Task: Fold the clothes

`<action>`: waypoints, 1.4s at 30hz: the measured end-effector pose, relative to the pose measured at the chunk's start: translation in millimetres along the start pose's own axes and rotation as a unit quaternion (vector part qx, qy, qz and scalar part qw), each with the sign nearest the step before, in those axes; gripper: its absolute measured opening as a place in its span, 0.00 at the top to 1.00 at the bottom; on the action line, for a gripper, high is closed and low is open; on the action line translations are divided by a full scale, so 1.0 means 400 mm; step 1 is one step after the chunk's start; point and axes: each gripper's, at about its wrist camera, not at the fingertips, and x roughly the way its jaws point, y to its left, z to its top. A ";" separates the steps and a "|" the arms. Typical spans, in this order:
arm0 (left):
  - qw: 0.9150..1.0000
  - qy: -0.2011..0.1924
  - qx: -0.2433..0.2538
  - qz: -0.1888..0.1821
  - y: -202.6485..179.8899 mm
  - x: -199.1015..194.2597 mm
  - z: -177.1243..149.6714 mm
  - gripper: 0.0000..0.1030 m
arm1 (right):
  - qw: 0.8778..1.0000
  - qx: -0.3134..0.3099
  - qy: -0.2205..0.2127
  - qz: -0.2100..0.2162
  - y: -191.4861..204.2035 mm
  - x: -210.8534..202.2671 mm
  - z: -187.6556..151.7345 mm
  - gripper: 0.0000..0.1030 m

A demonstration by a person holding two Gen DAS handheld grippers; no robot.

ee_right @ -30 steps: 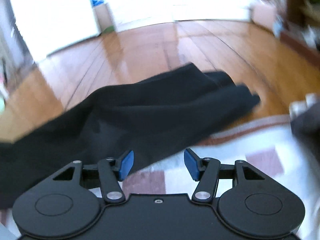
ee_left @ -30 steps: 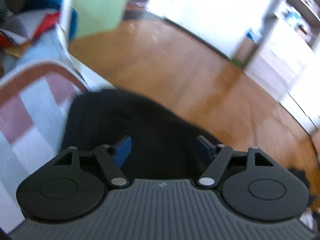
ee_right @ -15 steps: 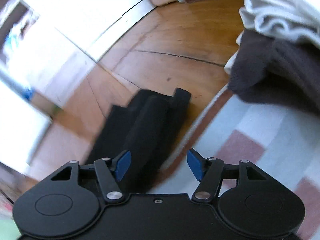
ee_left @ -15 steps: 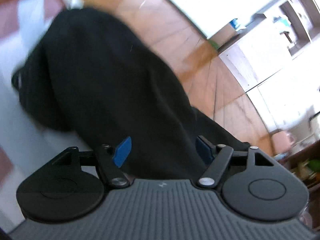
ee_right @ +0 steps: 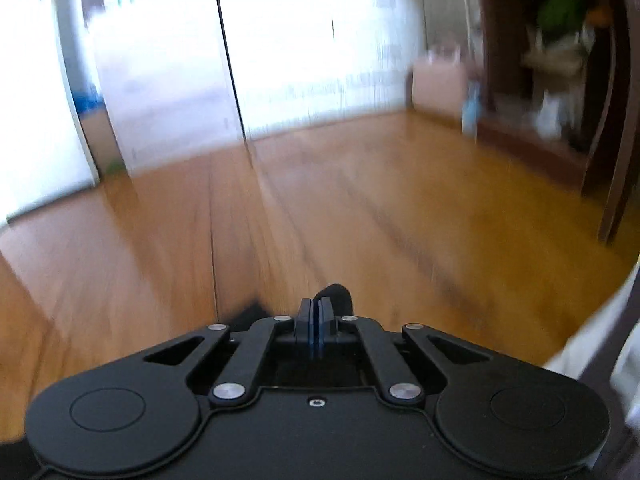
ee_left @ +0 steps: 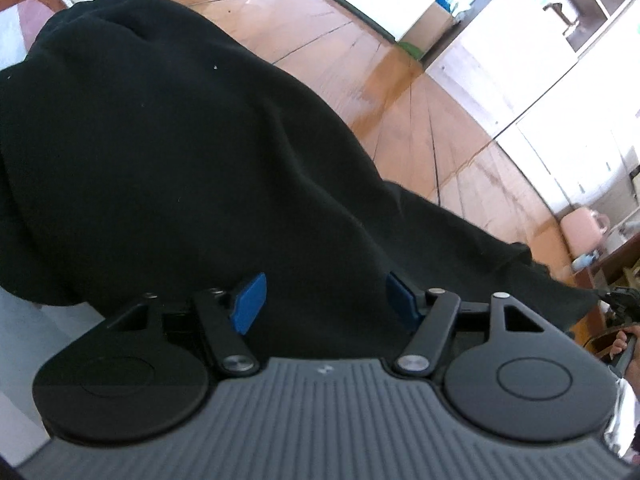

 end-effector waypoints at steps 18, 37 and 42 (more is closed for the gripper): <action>0.999 0.034 0.009 0.024 0.001 0.015 -0.007 0.34 | 0.939 0.294 0.169 0.057 -0.185 0.150 -0.234 0.30; 0.995 0.035 -0.087 -0.020 0.076 -0.078 0.003 0.32 | 0.997 -0.017 -0.021 -0.066 0.075 -0.229 -0.090 0.90; 0.986 0.087 -0.139 -0.041 0.168 -0.097 -0.010 0.30 | 0.987 -0.030 0.058 -0.144 -0.073 -0.355 -0.276 0.90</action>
